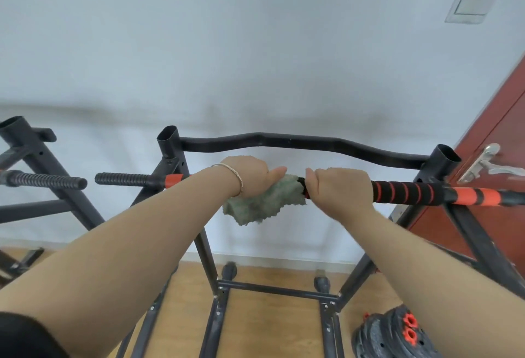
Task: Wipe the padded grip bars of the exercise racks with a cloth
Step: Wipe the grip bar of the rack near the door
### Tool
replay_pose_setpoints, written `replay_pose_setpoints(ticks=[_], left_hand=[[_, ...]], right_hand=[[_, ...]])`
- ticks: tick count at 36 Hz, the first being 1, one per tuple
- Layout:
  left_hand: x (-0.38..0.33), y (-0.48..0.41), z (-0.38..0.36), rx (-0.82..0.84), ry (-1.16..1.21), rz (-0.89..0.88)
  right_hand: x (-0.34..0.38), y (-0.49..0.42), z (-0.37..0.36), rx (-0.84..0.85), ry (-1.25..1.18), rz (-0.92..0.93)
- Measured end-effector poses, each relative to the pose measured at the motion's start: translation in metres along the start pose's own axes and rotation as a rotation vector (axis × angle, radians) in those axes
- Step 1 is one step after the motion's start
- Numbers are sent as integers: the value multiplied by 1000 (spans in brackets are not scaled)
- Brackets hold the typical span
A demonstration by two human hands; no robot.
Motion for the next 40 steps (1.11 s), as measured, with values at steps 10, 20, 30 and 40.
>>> replay_pose_setpoints(ticks=[10,20,30,40], left_hand=[[-5,8,7,-215,-140,21],[2,2,5,-144,-68,10],[-7,28,9,-412,-146,150],[-8,24,6,-382,-132,46]], right_hand=[[-16,-19,-37,805,-685,-185],[-1,10,-1,22,-27,-18],[-17,-14,-29,637,-513,-161],[3,7,-8,139,83,80]])
Point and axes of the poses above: each hand's wrist, its own y-axis away from the middle knuckle, its own z-axis out of the back of the hand, x = y × z, the point moved 9 cm from there along -y, towards the middle knuckle, and after that the axes turned 9 degrees about x, right-handed, at the moved point
